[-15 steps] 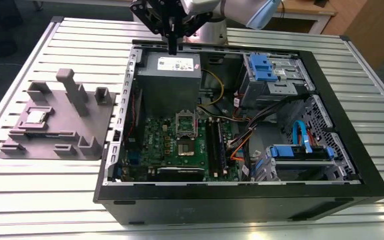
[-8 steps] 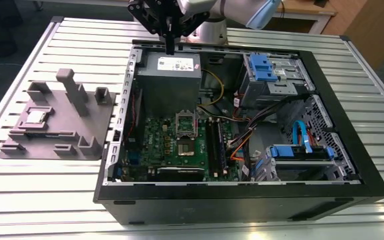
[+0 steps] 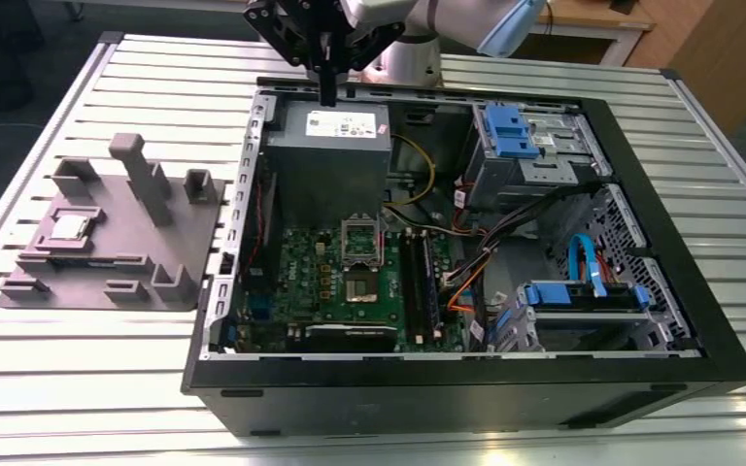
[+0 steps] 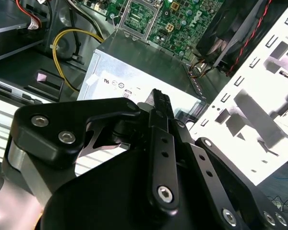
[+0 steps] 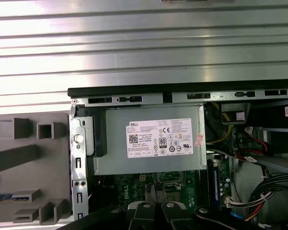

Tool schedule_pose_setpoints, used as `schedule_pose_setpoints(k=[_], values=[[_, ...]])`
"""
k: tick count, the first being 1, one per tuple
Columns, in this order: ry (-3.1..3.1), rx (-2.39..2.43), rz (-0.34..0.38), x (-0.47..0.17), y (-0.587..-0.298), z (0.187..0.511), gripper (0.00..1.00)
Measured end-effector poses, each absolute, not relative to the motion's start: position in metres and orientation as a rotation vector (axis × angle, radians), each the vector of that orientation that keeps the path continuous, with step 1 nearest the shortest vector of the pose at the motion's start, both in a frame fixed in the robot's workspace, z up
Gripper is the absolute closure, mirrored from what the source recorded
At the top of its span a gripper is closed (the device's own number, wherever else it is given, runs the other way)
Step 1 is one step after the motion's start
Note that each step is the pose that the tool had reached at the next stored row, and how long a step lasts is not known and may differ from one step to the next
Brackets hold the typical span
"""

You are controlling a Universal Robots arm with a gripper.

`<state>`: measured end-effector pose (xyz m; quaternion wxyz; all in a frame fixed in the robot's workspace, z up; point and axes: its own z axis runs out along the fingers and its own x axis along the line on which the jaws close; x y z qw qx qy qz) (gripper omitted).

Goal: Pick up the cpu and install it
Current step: 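Reach for the cpu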

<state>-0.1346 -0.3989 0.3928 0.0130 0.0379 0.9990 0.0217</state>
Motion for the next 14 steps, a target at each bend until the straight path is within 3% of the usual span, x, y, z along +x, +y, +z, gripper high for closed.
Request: schedule_pose_setpoints(k=[14], values=[[3.113,0.118,0.068,-0.1402,-0.3989,0.3928,0.89]])
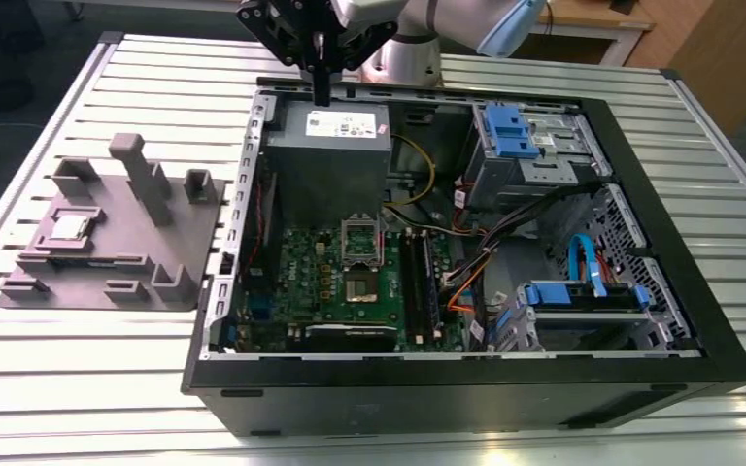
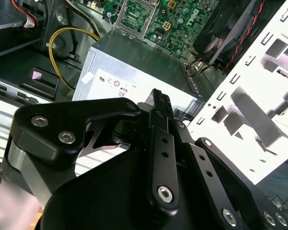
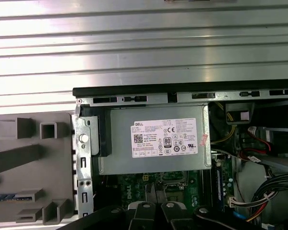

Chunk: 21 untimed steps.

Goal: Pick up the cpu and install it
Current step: 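Reach for the cpu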

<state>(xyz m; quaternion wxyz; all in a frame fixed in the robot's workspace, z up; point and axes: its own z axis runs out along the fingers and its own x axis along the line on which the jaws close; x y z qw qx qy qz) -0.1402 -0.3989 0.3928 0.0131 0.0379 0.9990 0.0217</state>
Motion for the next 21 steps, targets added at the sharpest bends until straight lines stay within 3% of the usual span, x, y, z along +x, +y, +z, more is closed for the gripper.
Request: schedule_pose_setpoints(k=[21], values=[[3.113,0.118,0.068,-0.1484,-0.3989,0.3924,0.89]])
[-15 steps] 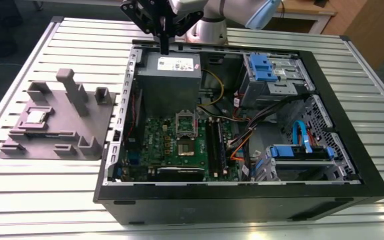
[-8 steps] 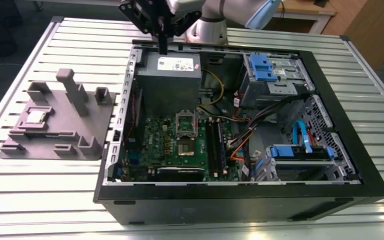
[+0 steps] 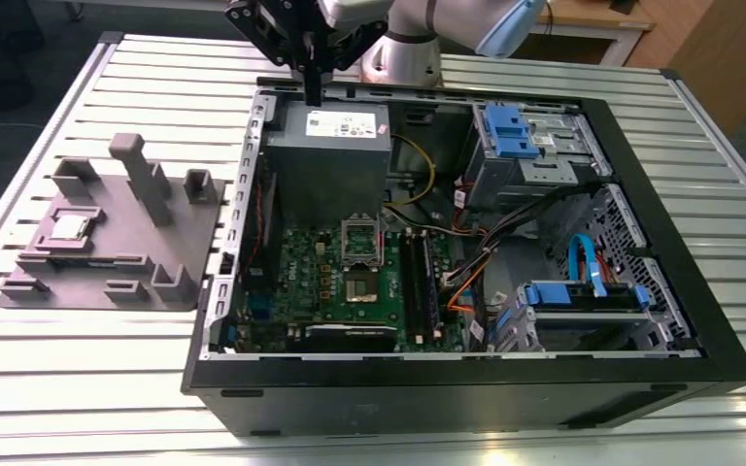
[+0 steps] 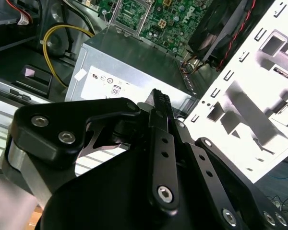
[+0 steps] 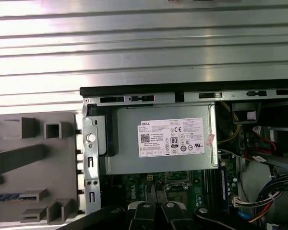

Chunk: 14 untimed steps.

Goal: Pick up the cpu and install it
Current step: 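Reach for the cpu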

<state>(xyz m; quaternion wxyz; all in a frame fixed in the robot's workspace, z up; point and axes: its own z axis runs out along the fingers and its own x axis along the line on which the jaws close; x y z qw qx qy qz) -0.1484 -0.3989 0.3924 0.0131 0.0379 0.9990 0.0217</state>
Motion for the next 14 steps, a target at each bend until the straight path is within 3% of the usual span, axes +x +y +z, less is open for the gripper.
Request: schedule_pose_setpoints(k=[14], values=[[3.113,0.118,0.068,-0.1528,-0.399,0.3913,0.89]])
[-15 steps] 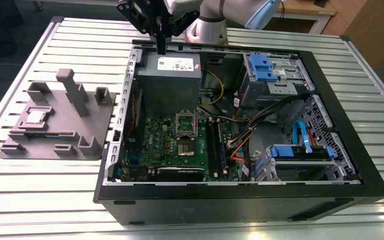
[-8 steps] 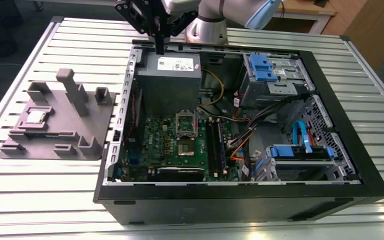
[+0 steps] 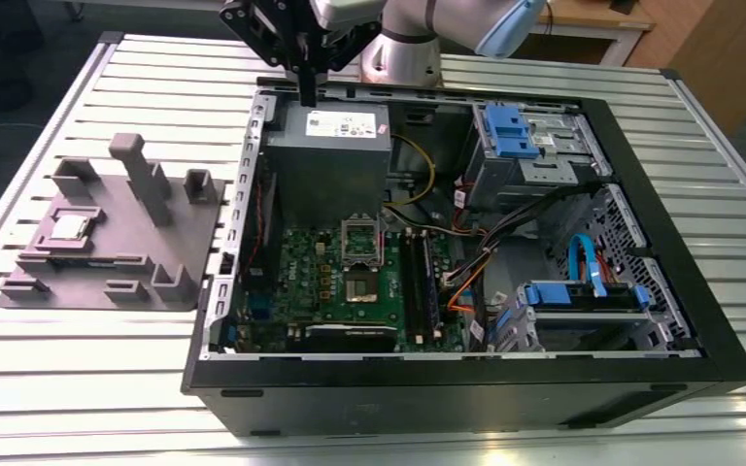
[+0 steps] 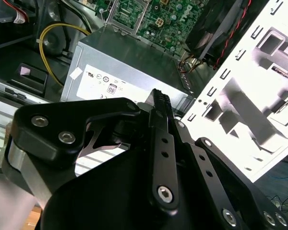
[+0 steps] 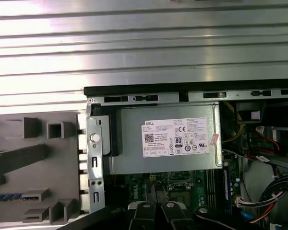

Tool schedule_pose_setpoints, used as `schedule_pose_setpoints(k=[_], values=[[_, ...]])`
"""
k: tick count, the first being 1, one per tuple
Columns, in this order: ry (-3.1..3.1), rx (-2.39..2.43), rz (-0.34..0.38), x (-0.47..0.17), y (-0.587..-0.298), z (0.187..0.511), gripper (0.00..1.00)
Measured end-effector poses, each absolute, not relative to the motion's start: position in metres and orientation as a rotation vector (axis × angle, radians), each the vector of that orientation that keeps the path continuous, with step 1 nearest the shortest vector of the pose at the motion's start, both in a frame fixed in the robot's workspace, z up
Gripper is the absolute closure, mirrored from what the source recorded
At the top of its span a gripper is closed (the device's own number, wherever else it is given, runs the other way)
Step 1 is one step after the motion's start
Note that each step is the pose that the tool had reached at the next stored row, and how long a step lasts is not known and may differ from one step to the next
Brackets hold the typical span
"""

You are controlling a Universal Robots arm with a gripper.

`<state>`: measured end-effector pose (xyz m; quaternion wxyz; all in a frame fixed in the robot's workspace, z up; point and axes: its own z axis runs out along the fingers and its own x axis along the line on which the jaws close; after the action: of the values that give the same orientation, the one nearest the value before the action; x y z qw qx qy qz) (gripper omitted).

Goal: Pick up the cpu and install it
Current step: 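Reach for the cpu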

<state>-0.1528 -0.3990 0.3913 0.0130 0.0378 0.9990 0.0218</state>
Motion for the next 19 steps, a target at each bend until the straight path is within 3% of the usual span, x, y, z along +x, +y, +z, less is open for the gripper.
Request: schedule_pose_setpoints(k=[19], values=[[3.113,0.118,0.068,-0.1573,-0.399,0.3892,0.89]])
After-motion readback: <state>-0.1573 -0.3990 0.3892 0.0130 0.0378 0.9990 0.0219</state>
